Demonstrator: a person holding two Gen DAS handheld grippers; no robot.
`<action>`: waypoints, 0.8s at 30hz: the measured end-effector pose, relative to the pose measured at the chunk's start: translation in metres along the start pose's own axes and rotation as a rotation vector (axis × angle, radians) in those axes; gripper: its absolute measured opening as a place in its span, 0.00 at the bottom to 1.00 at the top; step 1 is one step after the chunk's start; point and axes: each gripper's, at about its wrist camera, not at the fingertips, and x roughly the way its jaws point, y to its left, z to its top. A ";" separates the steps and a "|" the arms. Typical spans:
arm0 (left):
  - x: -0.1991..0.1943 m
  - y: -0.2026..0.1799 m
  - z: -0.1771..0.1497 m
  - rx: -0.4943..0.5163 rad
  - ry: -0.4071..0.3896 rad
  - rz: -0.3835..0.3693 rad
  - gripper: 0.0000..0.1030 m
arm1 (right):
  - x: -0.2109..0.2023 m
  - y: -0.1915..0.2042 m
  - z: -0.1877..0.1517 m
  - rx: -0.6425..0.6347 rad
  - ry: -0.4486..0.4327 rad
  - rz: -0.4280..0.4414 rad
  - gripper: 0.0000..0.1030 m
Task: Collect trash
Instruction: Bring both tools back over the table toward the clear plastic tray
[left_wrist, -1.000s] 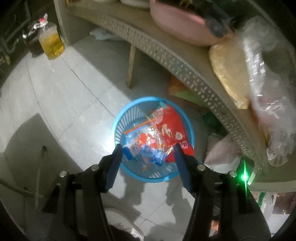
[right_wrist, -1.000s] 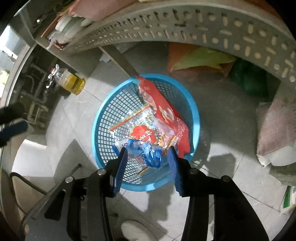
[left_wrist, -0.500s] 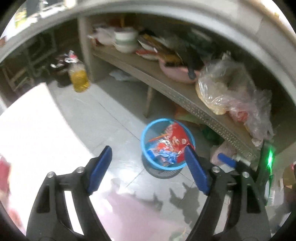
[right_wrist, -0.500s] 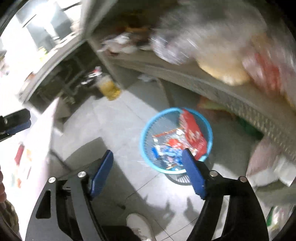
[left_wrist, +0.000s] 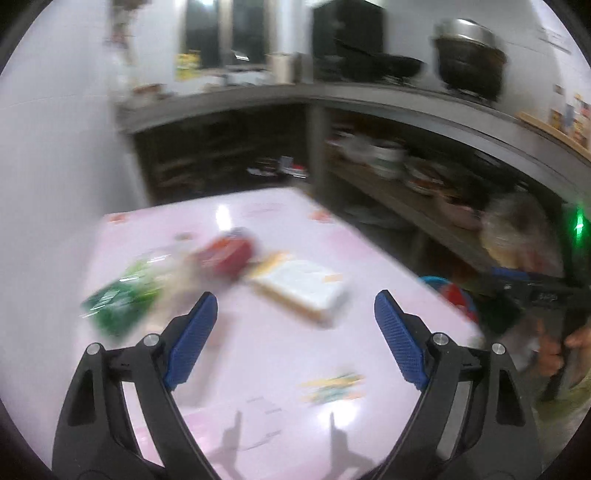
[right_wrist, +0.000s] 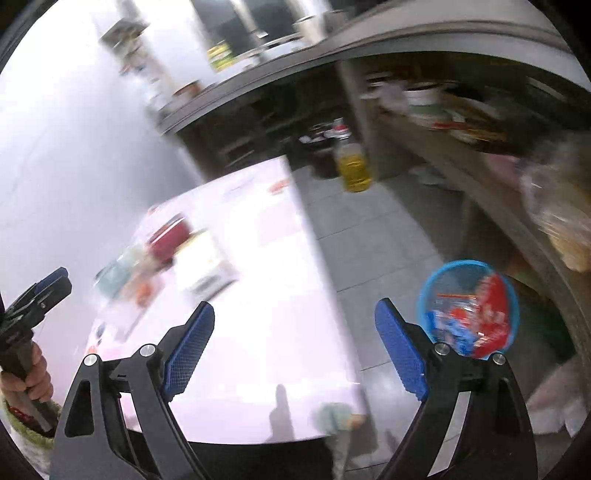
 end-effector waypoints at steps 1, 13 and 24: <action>-0.007 0.019 -0.006 -0.030 -0.017 0.044 0.80 | 0.005 0.013 0.002 -0.015 0.014 0.025 0.84; 0.048 0.132 -0.034 -0.331 0.122 -0.019 0.40 | 0.064 0.131 0.014 -0.124 0.133 0.191 0.83; 0.052 0.082 -0.056 -0.247 0.166 -0.161 0.09 | 0.077 0.148 0.007 -0.134 0.187 0.171 0.83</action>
